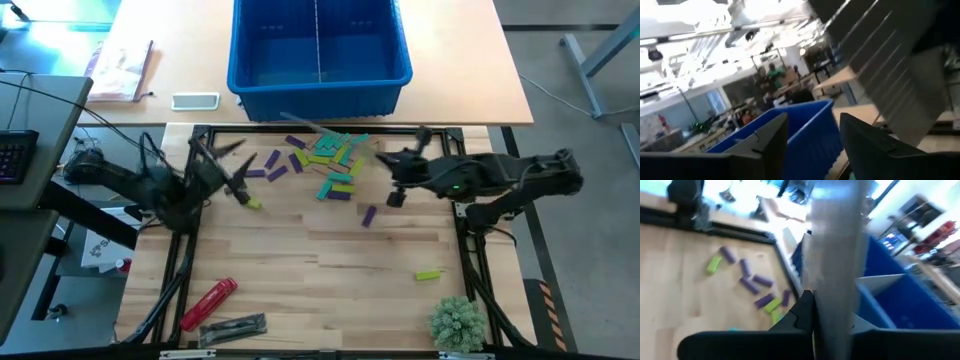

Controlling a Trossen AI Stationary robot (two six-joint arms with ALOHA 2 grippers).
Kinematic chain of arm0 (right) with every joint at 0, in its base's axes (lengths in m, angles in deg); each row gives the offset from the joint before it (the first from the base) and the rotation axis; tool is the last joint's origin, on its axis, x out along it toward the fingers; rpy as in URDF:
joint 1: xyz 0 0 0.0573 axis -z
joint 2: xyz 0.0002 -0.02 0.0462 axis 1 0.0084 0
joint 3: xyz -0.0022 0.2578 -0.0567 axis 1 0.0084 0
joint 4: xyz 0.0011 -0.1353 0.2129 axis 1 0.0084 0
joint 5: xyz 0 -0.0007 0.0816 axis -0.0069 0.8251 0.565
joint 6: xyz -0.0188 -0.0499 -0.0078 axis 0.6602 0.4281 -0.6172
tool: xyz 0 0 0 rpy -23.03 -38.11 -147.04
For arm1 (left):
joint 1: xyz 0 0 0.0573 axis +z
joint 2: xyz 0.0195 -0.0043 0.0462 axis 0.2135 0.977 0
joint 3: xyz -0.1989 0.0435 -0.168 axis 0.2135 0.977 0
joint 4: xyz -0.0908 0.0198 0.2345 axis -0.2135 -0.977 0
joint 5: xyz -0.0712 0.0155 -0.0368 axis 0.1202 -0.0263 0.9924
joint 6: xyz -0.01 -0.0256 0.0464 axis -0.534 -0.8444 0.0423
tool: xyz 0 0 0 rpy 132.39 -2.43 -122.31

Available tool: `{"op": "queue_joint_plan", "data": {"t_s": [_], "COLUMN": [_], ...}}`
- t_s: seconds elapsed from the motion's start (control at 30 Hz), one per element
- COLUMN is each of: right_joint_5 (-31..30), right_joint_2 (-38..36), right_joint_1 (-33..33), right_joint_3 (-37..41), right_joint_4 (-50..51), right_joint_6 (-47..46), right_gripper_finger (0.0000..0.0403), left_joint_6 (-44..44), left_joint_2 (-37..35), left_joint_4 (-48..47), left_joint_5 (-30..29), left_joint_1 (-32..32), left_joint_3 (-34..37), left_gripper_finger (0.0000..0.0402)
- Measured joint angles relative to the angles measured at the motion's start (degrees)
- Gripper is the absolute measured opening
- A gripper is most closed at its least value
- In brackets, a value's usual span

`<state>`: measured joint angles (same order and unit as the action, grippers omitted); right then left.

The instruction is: Sort blocks

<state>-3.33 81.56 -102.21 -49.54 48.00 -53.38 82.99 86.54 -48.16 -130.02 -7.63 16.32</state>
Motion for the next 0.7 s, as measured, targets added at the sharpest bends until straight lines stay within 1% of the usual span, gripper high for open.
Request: {"op": "queue_joint_plan", "data": {"t_s": [0.07,0.1,0.2,0.27,0.43,0.57,0.63,0.7], "right_joint_5": [-2.02,-2.53,-3.06,-3.04,-2.86,-4.42,-4.57,-4.51], "right_joint_2": [-1.68,-2.48,-4.09,-4.75,-5.51,-5.61,-6.01,-6.51], "right_joint_1": [-0.53,-0.75,-1.21,-1.21,-1.25,-1.23,-1.25,-1.25], "right_joint_3": [0.00,0.00,0.00,0.00,0.00,0.00,0.00,0.00], "right_joint_4": [-0.62,-0.60,-0.46,-0.40,0.91,1.43,2.03,2.50], "right_joint_6": [1.07,1.54,1.56,1.64,1.56,1.47,1.34,1.31], "right_gripper_finger": [0.0000,0.0000,0.0000,0.0000,0.0000,0.0000,0.0000,0.0000], "left_joint_6": [-7.03,-11.00,-22.07,-26.10,-28.28,-30.64,-30.98,-30.98], "left_joint_2": [-0.93,-1.08,-0.01,1.87,8.70,15.54,19.00,22.47], "left_joint_4": [-11.43,-17.23,-31.95,-37.99,-47.03,-48.85,-48.82,-49.07], "left_joint_5": [4.17,7.67,20.58,28.80,45.87,59.93,64.64,67.99], "left_joint_1": [4.48,7.03,15.65,21.93,36.44,47.16,51.77,55.91], "left_joint_3": [-4.59,-7.01,-13.71,-17.52,-24.80,-28.96,-30.55,-31.79], "left_gripper_finger": [0.0173,0.0174,0.0177,0.0177,0.0177,0.0177,0.0177,0.0177]}}
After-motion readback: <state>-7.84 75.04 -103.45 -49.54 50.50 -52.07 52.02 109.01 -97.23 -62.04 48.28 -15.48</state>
